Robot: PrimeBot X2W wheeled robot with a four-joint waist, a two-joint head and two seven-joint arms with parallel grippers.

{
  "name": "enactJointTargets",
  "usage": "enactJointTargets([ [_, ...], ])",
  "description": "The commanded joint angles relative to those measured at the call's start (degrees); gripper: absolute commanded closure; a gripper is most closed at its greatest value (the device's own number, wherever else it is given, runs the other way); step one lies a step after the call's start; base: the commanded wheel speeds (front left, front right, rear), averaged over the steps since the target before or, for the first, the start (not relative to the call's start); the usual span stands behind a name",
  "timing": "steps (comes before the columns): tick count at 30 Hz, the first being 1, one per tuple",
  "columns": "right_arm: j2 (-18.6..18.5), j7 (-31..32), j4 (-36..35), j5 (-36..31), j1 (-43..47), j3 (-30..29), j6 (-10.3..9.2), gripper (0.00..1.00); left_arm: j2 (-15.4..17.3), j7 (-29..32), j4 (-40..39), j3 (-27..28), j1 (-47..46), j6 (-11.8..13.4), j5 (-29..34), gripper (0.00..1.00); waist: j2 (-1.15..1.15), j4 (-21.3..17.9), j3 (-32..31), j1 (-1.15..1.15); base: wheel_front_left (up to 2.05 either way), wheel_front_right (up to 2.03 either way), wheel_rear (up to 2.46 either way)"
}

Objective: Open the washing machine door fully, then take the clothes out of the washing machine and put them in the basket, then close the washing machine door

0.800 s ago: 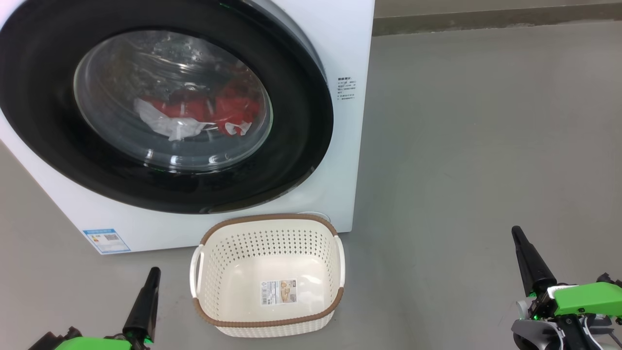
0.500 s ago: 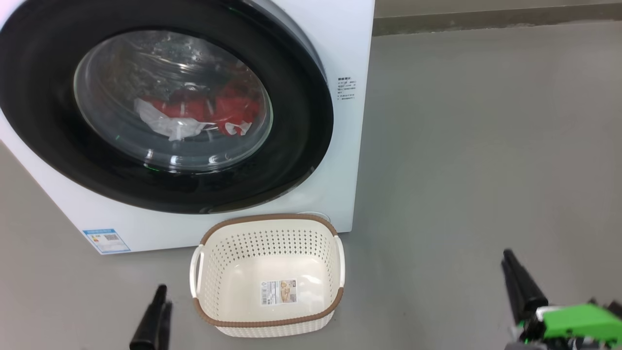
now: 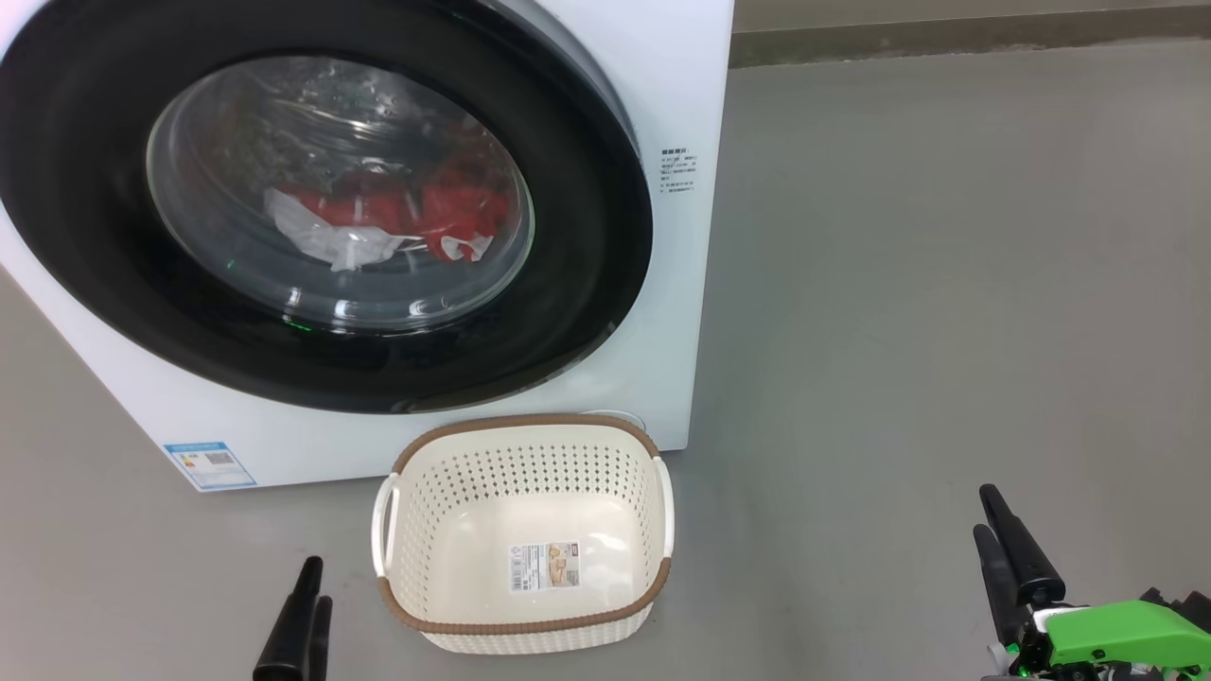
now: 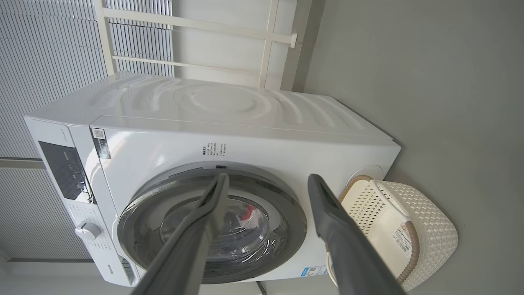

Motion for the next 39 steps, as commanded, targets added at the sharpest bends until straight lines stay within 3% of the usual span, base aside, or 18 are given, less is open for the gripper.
enactJointTargets([
  [1,-0.87,-0.7,-1.75,-1.45,-0.71,0.45,0.0,0.0,0.95,-0.54,-1.98,0.41,-0.56,-0.08,1.72,0.0,0.0,0.02,0.01,-0.01,0.0,0.0,0.0],
  [21,-1.69,-3.91,-2.45,-16.82,0.16,1.75,0.01,0.0,0.81,-3.77,-4.08,1.35,0.42,-0.1,19.29,0.0,0.0,0.31,0.21,-0.01,0.0,0.0,0.0],
  [39,-1.79,-6.93,-3.63,-32.9,1.09,2.2,0.01,0.0,0.99,-6.81,-6.46,-0.43,1.79,2.89,36.08,0.0,0.0,0.54,0.2,-0.01,0.0,0.0,0.0],
])
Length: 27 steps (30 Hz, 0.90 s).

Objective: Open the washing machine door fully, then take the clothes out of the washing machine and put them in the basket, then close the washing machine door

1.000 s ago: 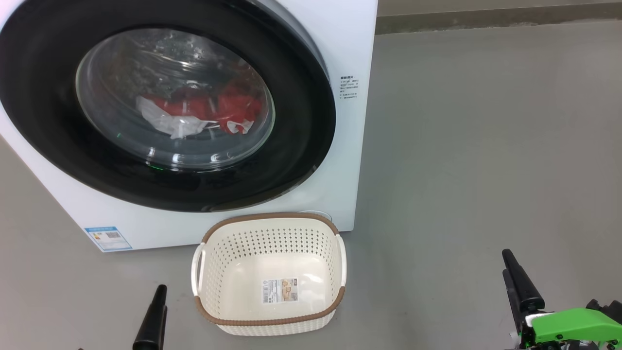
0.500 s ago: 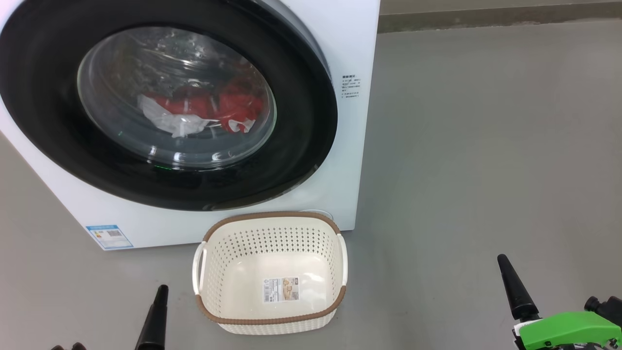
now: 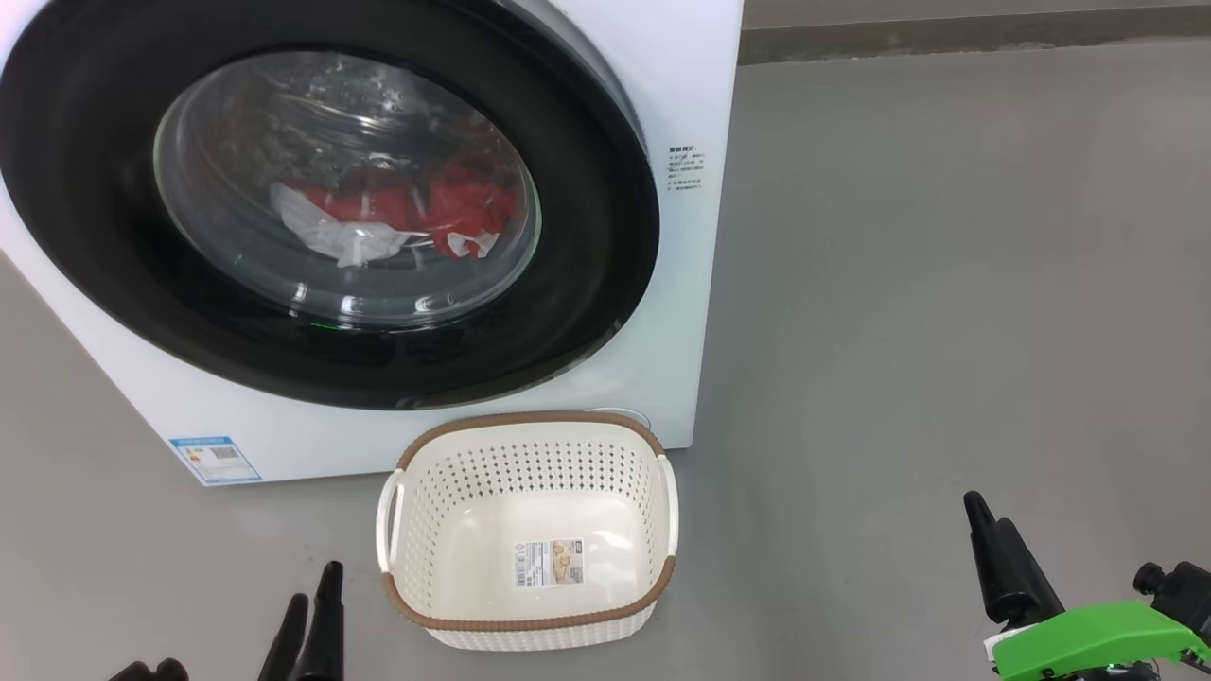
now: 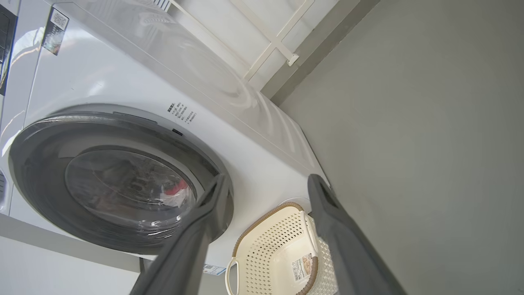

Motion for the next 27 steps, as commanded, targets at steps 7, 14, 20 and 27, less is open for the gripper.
enactJointTargets([
  [7,-0.8,-1.66,-1.76,-6.01,0.05,0.89,0.02,0.0,1.07,-1.84,-2.23,0.19,0.1,1.09,6.59,0.0,0.0,0.11,-0.06,0.0,0.0,0.0,0.0],
  [14,-0.82,-2.84,-1.86,-10.3,0.47,1.26,0.02,0.0,1.27,-3.03,-2.75,-0.25,0.63,1.79,11.73,0.0,0.0,0.28,-0.15,0.0,0.0,0.0,0.0],
  [20,-0.96,-3.68,-1.89,-13.63,0.68,1.62,0.02,0.0,1.33,-3.88,-3.22,-0.41,0.9,2.36,15.19,0.0,0.0,0.39,-0.14,0.0,0.0,0.0,0.0],
  [27,-1.05,-4.86,-1.93,-17.41,0.98,1.77,0.02,0.0,1.4,-5.06,-3.95,-0.58,1.37,2.96,20.04,0.0,0.0,0.52,-0.08,0.0,0.0,0.0,0.0],
])
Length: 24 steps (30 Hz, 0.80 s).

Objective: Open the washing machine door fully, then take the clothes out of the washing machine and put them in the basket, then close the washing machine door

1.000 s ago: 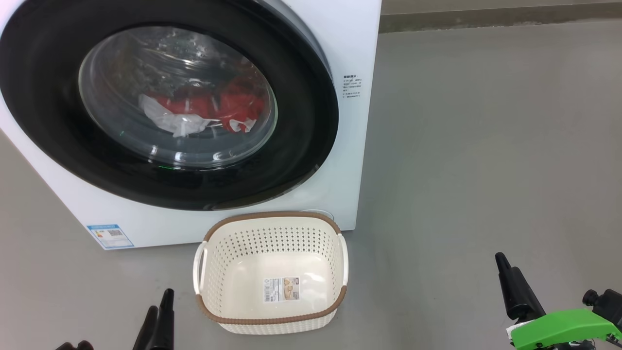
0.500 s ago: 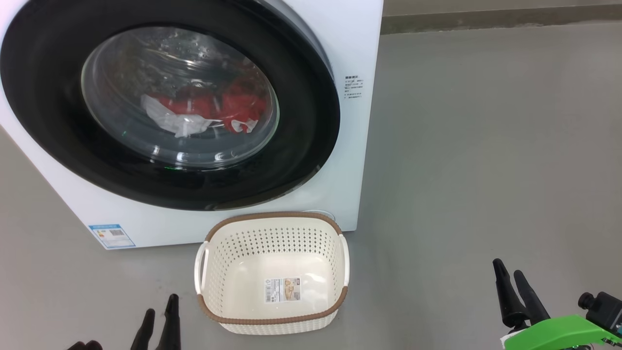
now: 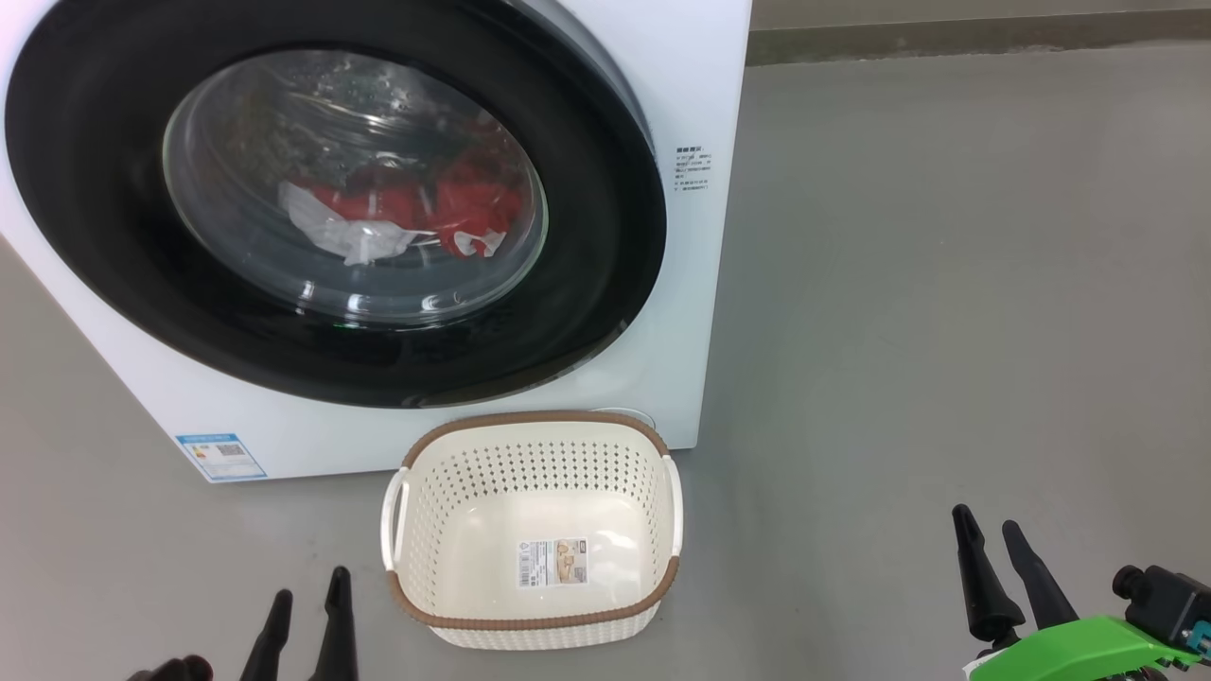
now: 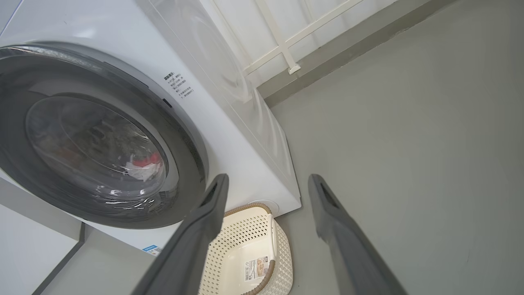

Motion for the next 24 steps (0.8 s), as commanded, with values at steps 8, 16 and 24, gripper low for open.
enactJointTargets([
  [8,-1.1,-2.2,-1.85,-6.48,0.25,1.41,0.02,0.0,1.02,-2.14,-2.92,0.84,0.54,1.03,8.0,0.0,0.0,0.11,0.06,0.0,0.0,0.0,0.0],
  [16,-1.21,-3.55,-2.01,-10.85,0.63,1.38,0.03,0.0,1.1,-3.5,-3.6,0.7,0.99,1.31,13.62,0.0,0.0,0.16,0.15,0.0,0.0,0.0,0.0],
  [24,-1.3,-4.9,-2.29,-15.11,1.21,1.21,0.03,0.0,1.14,-4.86,-3.62,0.99,1.41,0.77,18.49,0.0,0.0,0.25,0.31,0.0,0.0,0.0,0.0],
])
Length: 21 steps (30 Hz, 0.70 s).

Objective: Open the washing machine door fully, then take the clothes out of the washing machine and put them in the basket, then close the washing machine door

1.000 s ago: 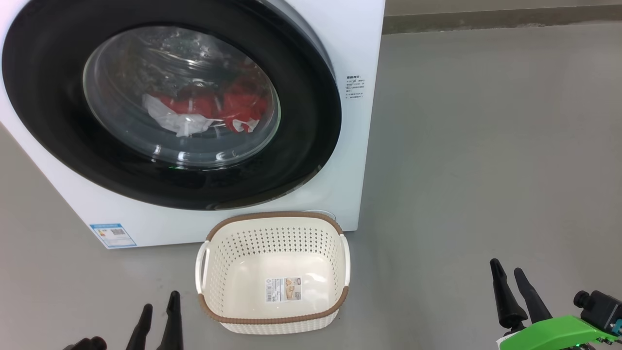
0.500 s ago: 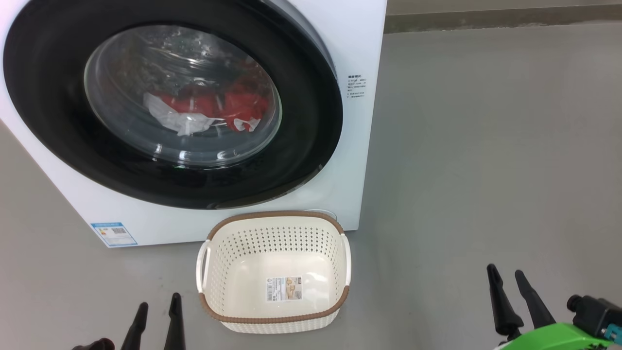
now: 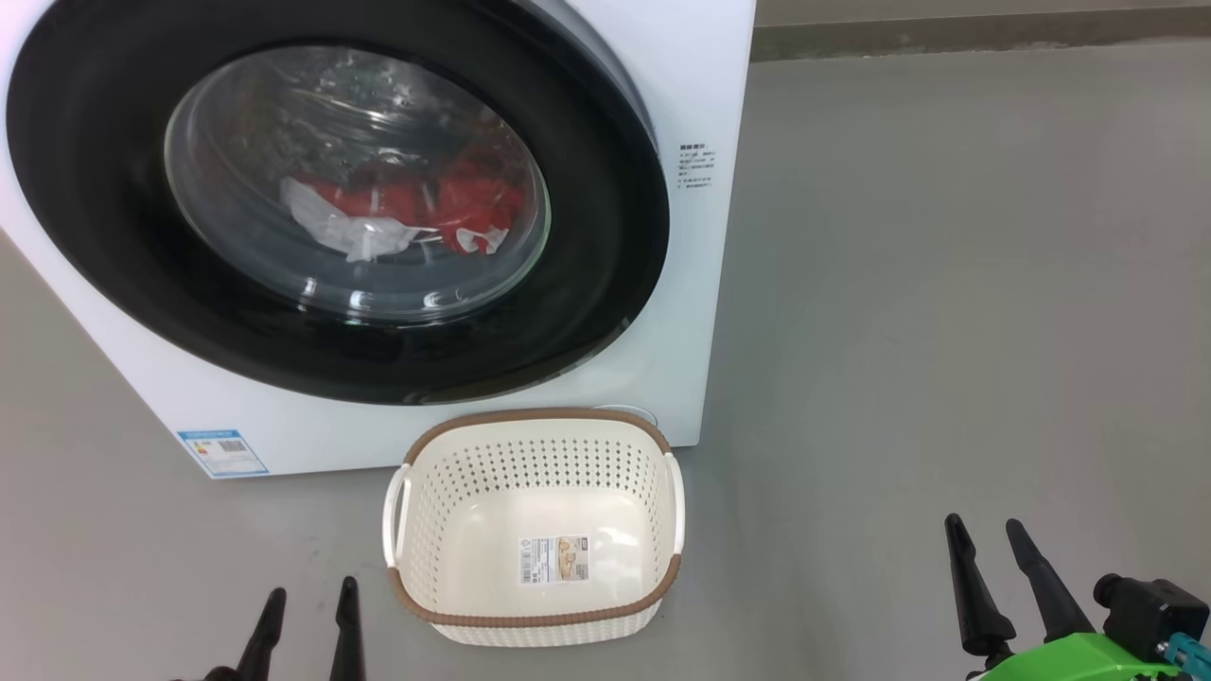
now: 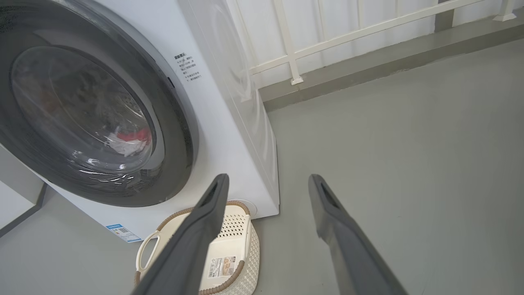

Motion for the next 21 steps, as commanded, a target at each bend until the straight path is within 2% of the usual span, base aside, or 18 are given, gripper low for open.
enactJointTargets([
  [1,-1.08,-0.97,-1.75,-1.86,-0.01,0.88,0.03,0.0,0.73,-1.08,-1.74,1.61,-0.69,-0.18,2.08,0.0,0.0,0.02,0.04,0.0,0.0,0.0,0.0],
  [9,-1.08,-2.15,-1.93,-5.2,0.42,0.73,0.03,0.0,0.73,-2.27,-1.32,2.84,-0.44,-1.45,3.81,0.0,0.0,0.0,0.3,0.0,0.0,0.0,0.0],
  [21,-1.04,-4.17,-2.12,-11.67,1.31,0.23,0.03,0.0,0.83,-4.3,-1.04,3.48,-0.34,-2.26,10.87,0.0,0.0,-0.42,0.71,0.0,0.0,0.0,0.0],
])
